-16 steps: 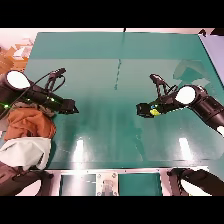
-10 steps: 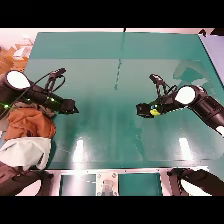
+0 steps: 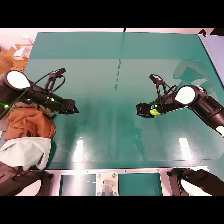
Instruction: Fold the shirts.
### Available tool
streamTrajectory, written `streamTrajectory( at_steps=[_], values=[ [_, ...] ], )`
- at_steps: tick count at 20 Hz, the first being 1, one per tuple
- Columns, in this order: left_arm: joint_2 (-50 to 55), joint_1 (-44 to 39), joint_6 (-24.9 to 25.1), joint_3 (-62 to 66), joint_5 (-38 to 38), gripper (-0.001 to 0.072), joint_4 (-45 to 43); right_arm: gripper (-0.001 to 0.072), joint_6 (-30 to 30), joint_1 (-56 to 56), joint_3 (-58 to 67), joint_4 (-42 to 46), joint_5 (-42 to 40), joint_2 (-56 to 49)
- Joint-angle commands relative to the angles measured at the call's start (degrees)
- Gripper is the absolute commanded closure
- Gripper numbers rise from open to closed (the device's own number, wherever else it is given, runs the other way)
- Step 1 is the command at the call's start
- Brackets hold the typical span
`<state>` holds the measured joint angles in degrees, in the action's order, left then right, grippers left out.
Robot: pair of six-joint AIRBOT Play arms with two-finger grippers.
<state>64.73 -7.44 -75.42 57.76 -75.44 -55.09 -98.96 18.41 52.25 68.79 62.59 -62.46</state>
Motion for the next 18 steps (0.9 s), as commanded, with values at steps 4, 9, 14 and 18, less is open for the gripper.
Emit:
streamTrajectory(
  at_steps=[4, 9, 14, 18],
  values=[
    [0.0, 0.0, 0.2, 0.0, 6.7, 0.0656, -1.0, 0.0694, 0.0, 0.0, 0.0, 0.0, 0.0, 0.0],
    [0.0, 0.1, -10.4, 2.5, 21.8, -0.0008, -34.4, 0.0694, 0.0, 0.0, 0.0, -0.3, -3.6, 0.0],
    [3.0, 6.9, -13.7, 3.7, 22.2, -0.0007, -54.0, 0.0604, 0.0, 0.0, 0.0, -0.2, -5.3, 0.0],
    [10.9, 13.9, -11.6, 3.7, 19.9, -0.0013, -51.2, 0.0534, 0.0, 0.0, 0.0, -0.2, -7.0, 0.0]
  ],
)
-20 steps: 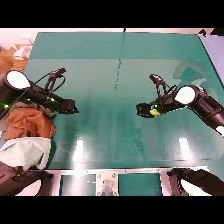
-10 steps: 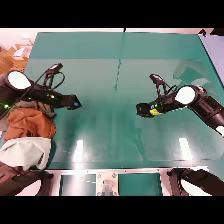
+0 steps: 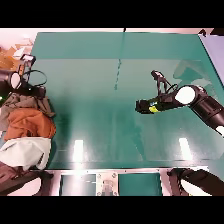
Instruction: Fold the shirts.
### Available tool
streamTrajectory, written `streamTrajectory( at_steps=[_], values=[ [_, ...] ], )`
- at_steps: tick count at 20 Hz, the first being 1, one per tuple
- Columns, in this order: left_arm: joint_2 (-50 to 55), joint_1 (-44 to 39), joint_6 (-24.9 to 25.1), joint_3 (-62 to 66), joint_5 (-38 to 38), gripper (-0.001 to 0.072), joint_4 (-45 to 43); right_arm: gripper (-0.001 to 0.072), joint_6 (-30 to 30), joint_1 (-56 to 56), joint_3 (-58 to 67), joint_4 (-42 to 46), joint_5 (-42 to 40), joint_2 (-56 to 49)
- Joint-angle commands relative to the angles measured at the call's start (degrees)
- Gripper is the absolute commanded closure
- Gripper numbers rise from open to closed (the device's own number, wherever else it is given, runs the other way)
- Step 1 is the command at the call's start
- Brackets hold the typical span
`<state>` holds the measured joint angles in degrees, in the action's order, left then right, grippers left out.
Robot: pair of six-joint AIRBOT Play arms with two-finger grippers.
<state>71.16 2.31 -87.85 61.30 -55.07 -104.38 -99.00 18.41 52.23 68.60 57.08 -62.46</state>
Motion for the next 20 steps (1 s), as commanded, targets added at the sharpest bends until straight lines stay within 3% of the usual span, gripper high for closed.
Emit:
streamTrajectory(
  at_steps=[1, 4, 6, 7, 8, 9, 13, 16, 20],
  values=[
    [6.3, 4.1, 1.8, 0.2, 0.7, -0.0013, -1.4, 0.0482, 0.0, 0.0, 0.0, 0.0, -1.7, 0.0],
    [11.8, 4.1, 2.4, 0.2, 4.1, -0.0013, -1.3, 0.0473, 0.0, 0.0, 0.0, 0.0, -1.8, 0.0],
    [14.8, 4.1, 2.9, 0.2, 2.4, 0.0004, -2.1, 0.0473, 0.0, 0.0, 0.0, 0.0, -1.8, 0.0],
    [15.6, 4.1, 2.9, 0.2, 1.5, 0.0191, -2.4, 0.0473, 0.0, 0.0, 0.0, 0.0, -1.8, 0.0],
    [15.7, 4.1, 3.0, 0.3, 1.1, 0.0496, -3.2, 0.0474, 0.0, 0.0, 0.0, 0.0, -1.8, 0.0],
    [15.6, 3.9, 4.2, 0.9, 0.8, 0.0677, -3.8, 0.0482, 0.0, 0.0, 0.0, 0.0, -1.8, 0.0],
    [15.6, 2.8, 5.4, 13.0, -4.0, 0.0685, -2.8, 0.0482, 0.0, 0.0, 0.0, 0.0, -1.8, 0.0],
    [15.6, -3.7, 6.1, 30.0, -11.3, 0.0685, -1.2, 0.048, 0.0, -0.5, 0.5, 0.0, -1.4, 0.0],
    [15.5, -16.1, 7.3, 47.5, -15.5, 0.0685, 13.2, 0.048, 0.1, -5.1, 3.3, 0.0, 5.2, 0.4]
  ],
)
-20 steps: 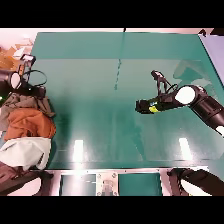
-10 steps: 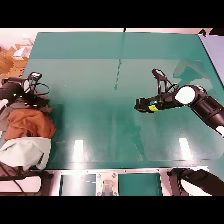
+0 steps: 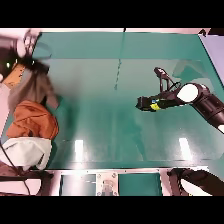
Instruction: Fold the shirts.
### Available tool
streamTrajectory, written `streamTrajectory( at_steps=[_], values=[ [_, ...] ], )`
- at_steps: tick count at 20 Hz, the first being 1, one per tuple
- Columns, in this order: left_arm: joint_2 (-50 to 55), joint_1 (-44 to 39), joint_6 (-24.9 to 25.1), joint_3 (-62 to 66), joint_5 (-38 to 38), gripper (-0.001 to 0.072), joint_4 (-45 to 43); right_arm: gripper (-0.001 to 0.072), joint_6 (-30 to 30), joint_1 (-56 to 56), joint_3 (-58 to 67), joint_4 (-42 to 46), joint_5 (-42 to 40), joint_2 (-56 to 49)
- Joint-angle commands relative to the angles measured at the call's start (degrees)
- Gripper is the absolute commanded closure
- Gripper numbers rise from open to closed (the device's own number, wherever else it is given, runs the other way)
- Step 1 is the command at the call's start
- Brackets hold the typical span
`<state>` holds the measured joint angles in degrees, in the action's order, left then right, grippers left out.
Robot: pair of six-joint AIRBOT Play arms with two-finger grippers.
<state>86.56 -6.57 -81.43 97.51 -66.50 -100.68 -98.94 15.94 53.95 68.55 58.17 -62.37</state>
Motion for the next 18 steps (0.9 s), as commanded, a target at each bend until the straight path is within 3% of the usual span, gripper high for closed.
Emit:
streamTrajectory(
  at_steps=[1, 5, 7, 10, 11, 12, 13, 14, 18],
  values=[
    [0.1, -10.6, 0.9, 13.1, -3.9, 0.0685, 13.0, 0.048, 0.4, -4.3, 2.4, 0.0, 5.8, 0.5],
    [1.2, -23.3, 0.5, 13.5, -3.3, 0.0685, 15.7, 0.048, 0.6, -12.2, 4.1, 0.0, 9.3, 3.1],
    [3.3, -27.6, -2.1, 12.1, -4.1, 0.0685, 16.6, 0.048, 0.6, -16.1, 4.1, 0.0, 10.5, 4.9],
    [7.9, -31.3, -2.5, 9.5, -3.2, 0.0684, 26.2, 0.0477, 0.7, -21.0, 4.1, 0.1, 12.5, 5.9],
    [9.8, -32.2, -2.4, 9.4, -2.8, 0.068, 29.8, 0.0439, 1.2, -22.2, 4.1, 0.1, 12.6, 5.9],
    [11.0, -32.6, -1.9, 9.4, -2.4, 0.0424, 32.0, 0.0307, 1.3, -23.3, 4.1, 0.0, 12.6, 5.9],
    [11.4, -32.4, -2.3, 9.4, -2.1, 0.0025, 32.1, 0.0236, 1.8, -24.1, 4.1, 0.0, 12.6, 5.9],
    [11.3, -31.4, -2.3, 9.9, -2.7, -0.0006, 31.5, 0.0235, 2.0, -24.9, 4.0, 0.2, 12.6, 5.9],
    [10.9, -20.5, -6.5, 16.7, -13.3, -0.0005, 24.8, 0.0236, 2.0, -25.2, -1.4, 0.7, 11.9, 5.9]
  ],
)
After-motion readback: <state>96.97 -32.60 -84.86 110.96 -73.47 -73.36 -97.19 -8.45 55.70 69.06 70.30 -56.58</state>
